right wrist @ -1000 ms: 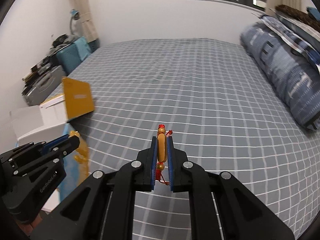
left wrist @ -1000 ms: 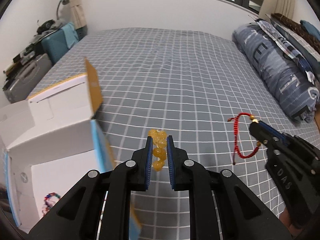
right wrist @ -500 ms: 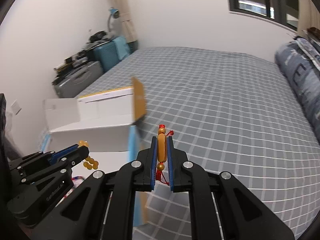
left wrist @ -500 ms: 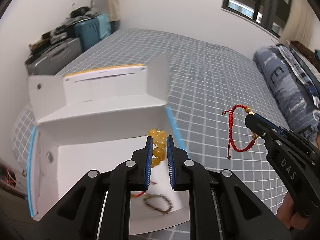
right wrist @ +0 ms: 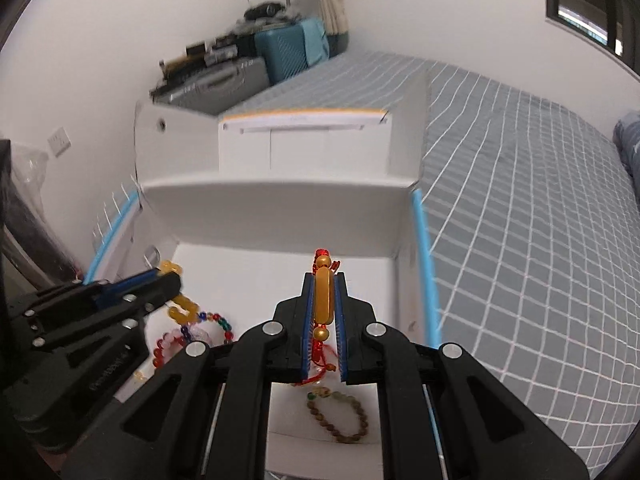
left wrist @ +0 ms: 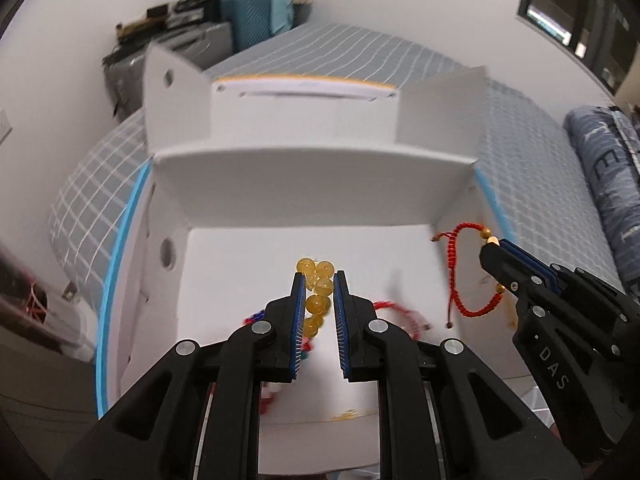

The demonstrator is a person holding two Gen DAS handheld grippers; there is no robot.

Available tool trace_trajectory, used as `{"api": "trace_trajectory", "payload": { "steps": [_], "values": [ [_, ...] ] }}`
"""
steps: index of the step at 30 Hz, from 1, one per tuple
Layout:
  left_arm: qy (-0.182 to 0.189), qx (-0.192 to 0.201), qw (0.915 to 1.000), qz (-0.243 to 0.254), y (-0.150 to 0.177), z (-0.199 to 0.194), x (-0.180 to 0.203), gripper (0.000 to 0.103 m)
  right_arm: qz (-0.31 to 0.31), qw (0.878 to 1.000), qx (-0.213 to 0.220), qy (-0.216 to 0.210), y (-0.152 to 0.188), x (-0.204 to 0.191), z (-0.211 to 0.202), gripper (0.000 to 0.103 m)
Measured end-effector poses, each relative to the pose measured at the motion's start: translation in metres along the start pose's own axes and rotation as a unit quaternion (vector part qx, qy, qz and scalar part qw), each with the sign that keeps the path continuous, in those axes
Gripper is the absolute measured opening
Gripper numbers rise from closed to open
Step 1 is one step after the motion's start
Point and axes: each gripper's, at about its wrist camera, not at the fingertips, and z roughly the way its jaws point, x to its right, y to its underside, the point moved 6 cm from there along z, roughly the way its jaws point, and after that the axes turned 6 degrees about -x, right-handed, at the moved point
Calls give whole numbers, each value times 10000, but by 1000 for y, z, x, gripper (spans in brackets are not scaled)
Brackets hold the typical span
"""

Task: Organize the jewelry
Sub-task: 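Open both tools to drop the amber and red cord bracelets into the box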

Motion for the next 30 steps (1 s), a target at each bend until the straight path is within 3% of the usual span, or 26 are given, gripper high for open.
{"api": "trace_trajectory", "payload": {
  "steps": [12, 25, 27, 29, 30],
  "values": [
    [-268, -689, 9972, -85, 19, 45, -32, 14, -44, 9966, -789, 212, 14, -12, 55, 8],
    [-387, -701, 9968, -41, 19, 52, -40, 16, -68, 9947, -961, 364, 15, -14, 67, 11],
    [-415, -682, 9968, -69, 18, 51, -42, 26, -64, 9956, -878, 323, 13, -14, 64, 30],
    [-471, -552, 9973, -87, 17, 44, -43, 52, -52, 9971, -709, 287, 12, -15, 56, 45],
    [-521, -460, 9975, -86, 16, 39, -43, 56, -45, 9975, -645, 290, 12, -15, 52, 48]
  ]
}}
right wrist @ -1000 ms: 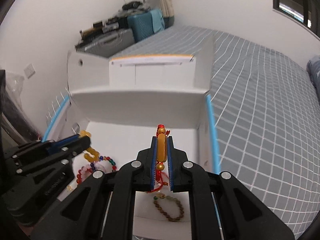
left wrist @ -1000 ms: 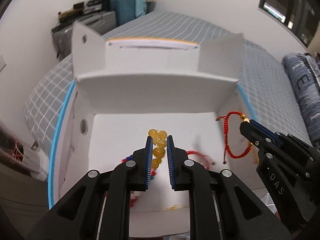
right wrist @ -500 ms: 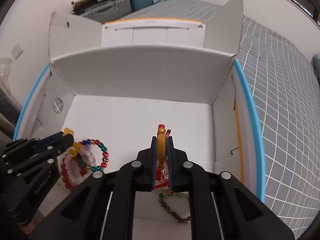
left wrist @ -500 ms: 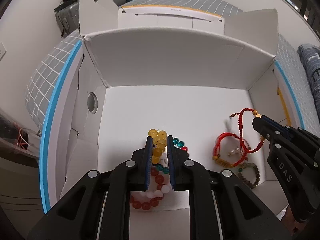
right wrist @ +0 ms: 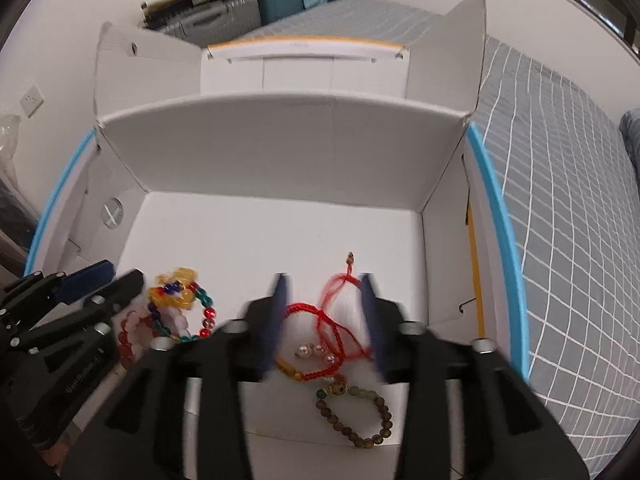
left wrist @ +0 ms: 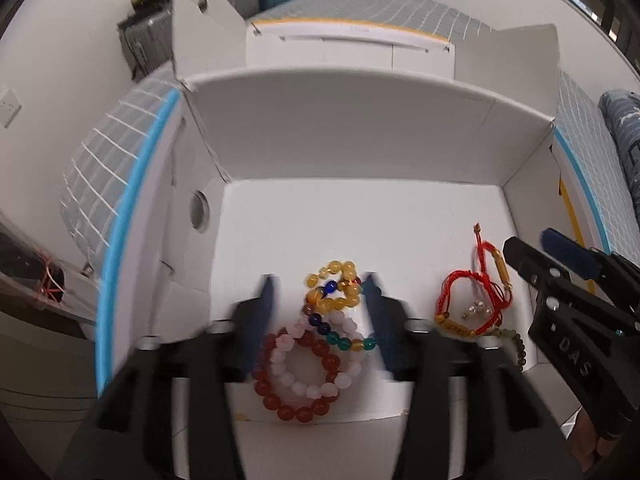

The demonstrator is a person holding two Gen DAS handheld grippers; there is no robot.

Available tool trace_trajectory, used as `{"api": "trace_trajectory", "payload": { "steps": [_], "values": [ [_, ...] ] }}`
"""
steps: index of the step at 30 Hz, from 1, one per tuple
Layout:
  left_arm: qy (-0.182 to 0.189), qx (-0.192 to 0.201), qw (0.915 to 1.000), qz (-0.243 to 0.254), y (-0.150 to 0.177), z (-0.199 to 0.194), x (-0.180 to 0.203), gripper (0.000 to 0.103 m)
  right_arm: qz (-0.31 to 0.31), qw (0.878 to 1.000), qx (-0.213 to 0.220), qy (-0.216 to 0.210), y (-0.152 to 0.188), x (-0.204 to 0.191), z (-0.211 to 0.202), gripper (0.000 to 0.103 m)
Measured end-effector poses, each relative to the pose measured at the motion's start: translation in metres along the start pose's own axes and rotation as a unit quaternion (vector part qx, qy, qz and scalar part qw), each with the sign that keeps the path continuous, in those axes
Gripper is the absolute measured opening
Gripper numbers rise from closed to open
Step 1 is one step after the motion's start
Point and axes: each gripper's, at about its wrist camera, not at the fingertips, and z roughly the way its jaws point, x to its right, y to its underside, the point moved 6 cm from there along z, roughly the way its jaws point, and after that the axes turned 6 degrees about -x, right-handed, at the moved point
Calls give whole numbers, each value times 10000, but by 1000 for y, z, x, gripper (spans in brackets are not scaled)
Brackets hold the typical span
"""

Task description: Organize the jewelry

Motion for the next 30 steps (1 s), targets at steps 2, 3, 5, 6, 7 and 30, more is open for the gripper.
{"api": "trace_trajectory", "payload": {
  "steps": [2, 3, 5, 6, 7, 30],
  "values": [
    [2, 161, 9999, -53, 0, -11, -2, 70, -8, 9999, 168, 6, 1, 0, -11, 57],
    [58, 242, 9997, -79, 1, -17, -3, 74, 21, 9996, 287, -1, 2, 0, -18, 66],
    [77, 433, 9990, -114, 6, -31, -6, 81, 88, 9985, 534, 22, 5, 4, -35, 75],
    [87, 508, 9986, -133, 8, -37, -8, 83, 126, 9975, 695, 45, 8, 7, -46, 81],
    [113, 607, 9980, -162, 11, -44, -9, 89, 169, 9962, 848, 66, 11, 9, -56, 84],
    [379, 1603, 9863, 13, 122, -99, -21, 97, 332, 9842, 1713, 291, 119, 4, -113, 95]
  ]
}}
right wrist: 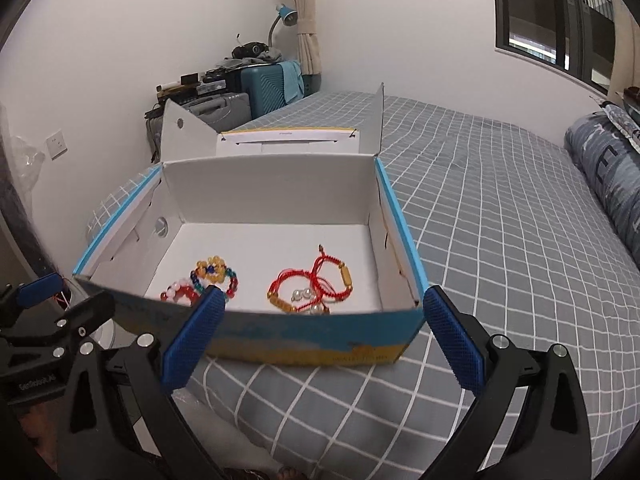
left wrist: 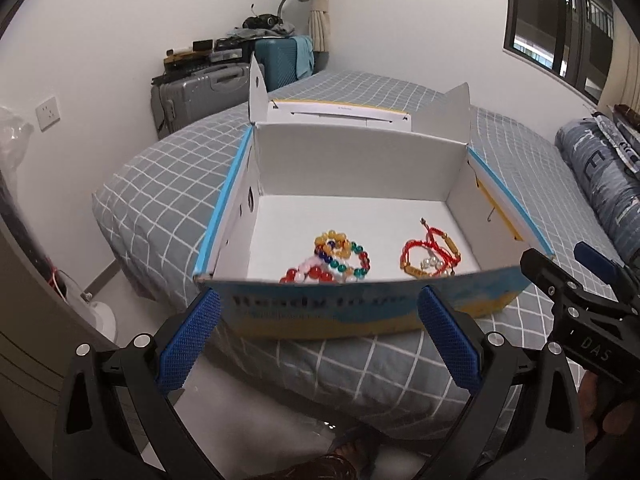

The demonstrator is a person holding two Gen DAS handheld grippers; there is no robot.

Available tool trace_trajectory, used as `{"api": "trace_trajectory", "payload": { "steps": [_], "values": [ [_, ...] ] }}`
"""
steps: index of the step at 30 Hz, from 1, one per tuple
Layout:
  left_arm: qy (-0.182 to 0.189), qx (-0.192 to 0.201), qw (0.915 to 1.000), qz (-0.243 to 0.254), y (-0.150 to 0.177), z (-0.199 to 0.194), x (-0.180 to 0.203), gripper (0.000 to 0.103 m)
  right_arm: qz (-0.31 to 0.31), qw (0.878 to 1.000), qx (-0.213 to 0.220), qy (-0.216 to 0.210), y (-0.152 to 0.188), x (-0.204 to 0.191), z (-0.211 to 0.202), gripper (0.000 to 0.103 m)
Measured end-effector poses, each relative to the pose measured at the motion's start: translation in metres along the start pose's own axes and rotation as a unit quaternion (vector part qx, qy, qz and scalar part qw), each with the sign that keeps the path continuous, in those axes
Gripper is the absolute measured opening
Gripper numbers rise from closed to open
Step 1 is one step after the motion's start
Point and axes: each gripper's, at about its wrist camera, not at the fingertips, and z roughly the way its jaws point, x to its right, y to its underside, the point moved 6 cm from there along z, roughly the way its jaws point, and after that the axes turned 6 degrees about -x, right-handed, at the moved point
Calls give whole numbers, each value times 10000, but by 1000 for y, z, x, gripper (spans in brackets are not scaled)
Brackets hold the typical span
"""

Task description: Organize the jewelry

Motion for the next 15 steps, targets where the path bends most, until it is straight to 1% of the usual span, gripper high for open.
{"api": "trace_trajectory", "payload": {
  "steps": [5, 8, 11, 15],
  "values": [
    [-55, 25, 10000, 16, 7, 0, -3, 97, -26, 10000, -68, 14, 9, 0, 2, 95],
    [-52, -47, 10000, 35, 8, 3, -3, 97, -15, 10000, -65, 24, 8, 1, 3, 95],
    [-157, -7, 9998, 87, 8, 4, -1, 97, -8, 10000, -60, 39, 8, 3, 3, 95],
    [-200, 23, 9997, 135, 7, 5, 1, 97, -11, 10000, -72, 60, 9, 5, 4, 95]
  ]
}}
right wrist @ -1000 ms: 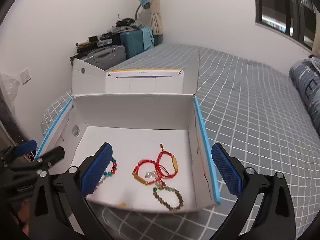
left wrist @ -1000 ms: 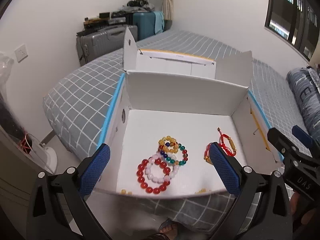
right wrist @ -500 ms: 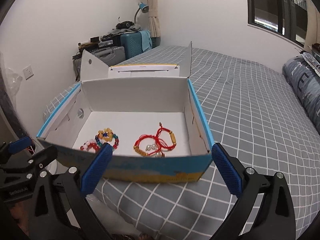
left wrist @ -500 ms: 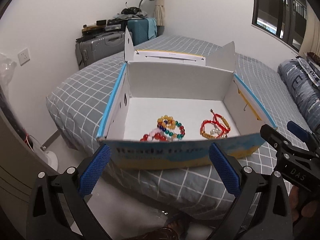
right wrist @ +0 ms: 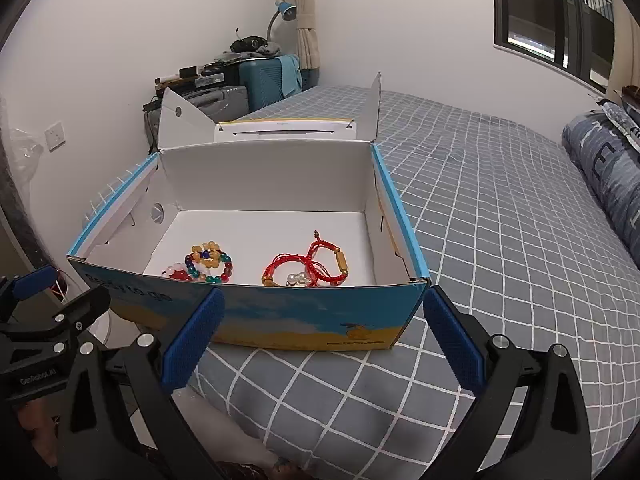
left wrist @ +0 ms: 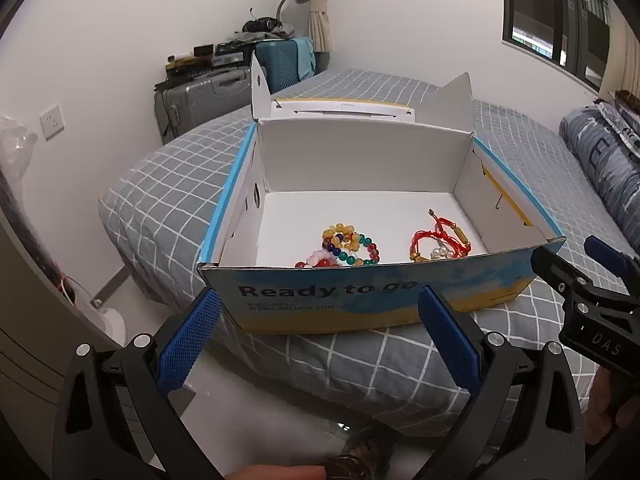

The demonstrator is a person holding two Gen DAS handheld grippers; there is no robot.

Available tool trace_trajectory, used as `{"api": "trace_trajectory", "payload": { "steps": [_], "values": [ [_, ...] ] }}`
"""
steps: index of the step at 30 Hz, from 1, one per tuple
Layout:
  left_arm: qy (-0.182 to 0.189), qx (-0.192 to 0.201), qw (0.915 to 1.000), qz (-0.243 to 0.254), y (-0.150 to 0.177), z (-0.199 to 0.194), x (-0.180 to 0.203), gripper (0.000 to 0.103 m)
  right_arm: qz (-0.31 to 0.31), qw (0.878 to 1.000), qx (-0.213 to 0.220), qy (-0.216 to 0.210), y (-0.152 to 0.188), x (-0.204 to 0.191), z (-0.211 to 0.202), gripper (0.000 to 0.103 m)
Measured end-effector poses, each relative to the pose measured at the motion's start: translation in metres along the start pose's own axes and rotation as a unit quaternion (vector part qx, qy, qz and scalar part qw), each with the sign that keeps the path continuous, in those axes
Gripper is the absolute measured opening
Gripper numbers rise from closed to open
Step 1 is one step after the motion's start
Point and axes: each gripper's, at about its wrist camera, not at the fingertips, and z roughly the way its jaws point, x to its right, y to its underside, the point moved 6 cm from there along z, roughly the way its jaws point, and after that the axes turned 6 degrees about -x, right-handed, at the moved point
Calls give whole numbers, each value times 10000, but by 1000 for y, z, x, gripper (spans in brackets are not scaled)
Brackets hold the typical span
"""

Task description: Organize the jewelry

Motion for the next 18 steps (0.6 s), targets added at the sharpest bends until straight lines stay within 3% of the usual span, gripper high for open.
{"api": "trace_trajectory", "payload": {
  "steps": [18],
  "values": [
    [121, 46, 9999, -97, -1, -2, 6, 97, 3, 10000, -38, -5, 1, 0, 3, 95]
  ]
}}
